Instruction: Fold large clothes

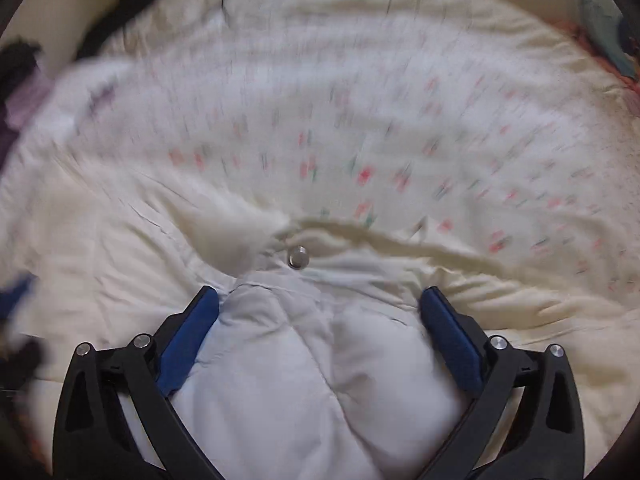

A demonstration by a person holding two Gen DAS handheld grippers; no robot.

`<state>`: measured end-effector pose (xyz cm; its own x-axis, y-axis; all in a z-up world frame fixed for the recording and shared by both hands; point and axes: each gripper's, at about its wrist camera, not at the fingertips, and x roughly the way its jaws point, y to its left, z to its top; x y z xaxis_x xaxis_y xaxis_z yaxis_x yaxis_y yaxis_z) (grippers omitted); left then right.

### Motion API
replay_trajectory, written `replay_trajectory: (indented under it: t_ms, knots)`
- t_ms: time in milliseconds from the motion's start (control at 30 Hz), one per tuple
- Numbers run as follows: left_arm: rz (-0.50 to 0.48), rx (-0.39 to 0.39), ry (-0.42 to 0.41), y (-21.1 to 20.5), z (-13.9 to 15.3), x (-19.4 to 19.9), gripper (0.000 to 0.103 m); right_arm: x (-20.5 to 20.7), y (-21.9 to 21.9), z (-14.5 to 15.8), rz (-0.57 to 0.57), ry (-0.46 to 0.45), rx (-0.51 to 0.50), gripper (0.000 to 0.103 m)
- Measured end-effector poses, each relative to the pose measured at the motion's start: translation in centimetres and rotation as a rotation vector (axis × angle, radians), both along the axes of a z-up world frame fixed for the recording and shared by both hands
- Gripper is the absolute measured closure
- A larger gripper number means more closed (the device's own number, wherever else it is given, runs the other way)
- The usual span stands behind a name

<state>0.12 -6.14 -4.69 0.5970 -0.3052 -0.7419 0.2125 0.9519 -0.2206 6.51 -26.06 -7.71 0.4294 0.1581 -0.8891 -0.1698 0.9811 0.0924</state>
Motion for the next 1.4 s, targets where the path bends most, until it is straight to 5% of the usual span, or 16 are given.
replay_trajectory:
  t_ms: [300, 400, 567, 700, 867, 967, 1067, 1133, 1233, 1400]
  knots:
    - [-0.011, 0.041, 0.007, -0.6, -0.1, 0.2, 0.011, -0.4, -1.0, 1.2, -0.005, -0.016, 0.061, 0.006]
    - [-0.007, 0.037, 0.007, -0.5, -0.1, 0.1, 0.011, -3.6, -2.1, 4.5, -0.007, -0.103, 0.112, 0.006]
    - [-0.005, 0.043, 0.0, -0.5, -0.1, -0.1, 0.011, -10.1, -5.4, 8.2, -0.07, -0.275, -0.001, 0.006]
    - [-0.011, 0.026, -0.001, -0.6, -0.1, -0.2, 0.01, -11.1, -8.9, 2.1, -0.125, -0.188, -0.028, 0.006]
    - [-0.015, 0.042, 0.002, -0.7, -0.3, 0.0, 0.009, -11.1, -9.1, 3.2, -0.107, -0.137, -0.013, 0.006]
    - [-0.01, 0.003, -0.001, 0.0, -0.2, -0.2, 0.009, -13.9, -10.6, 5.6, -0.12, -0.189, 0.034, 0.006]
    - [0.001, -0.035, -0.015, 0.8, -0.1, -0.9, 0.009, -17.1, -12.1, 5.4, -0.151, -0.186, -0.083, 0.006]
    - [0.0, -0.048, -0.025, 1.2, 0.0, -1.5, 0.009, -18.9, -12.5, 3.9, -0.067, -0.149, -0.122, 0.006]
    - [0.014, -0.06, -0.04, 2.3, 0.8, -3.3, 0.009, -21.7, -14.5, 6.1, -0.108, -0.154, -0.019, 0.006]
    - [0.098, -0.249, -0.06, 7.9, 3.4, -7.9, 0.009, -27.5, -21.5, 8.4, -0.258, -0.148, 0.378, 0.006]
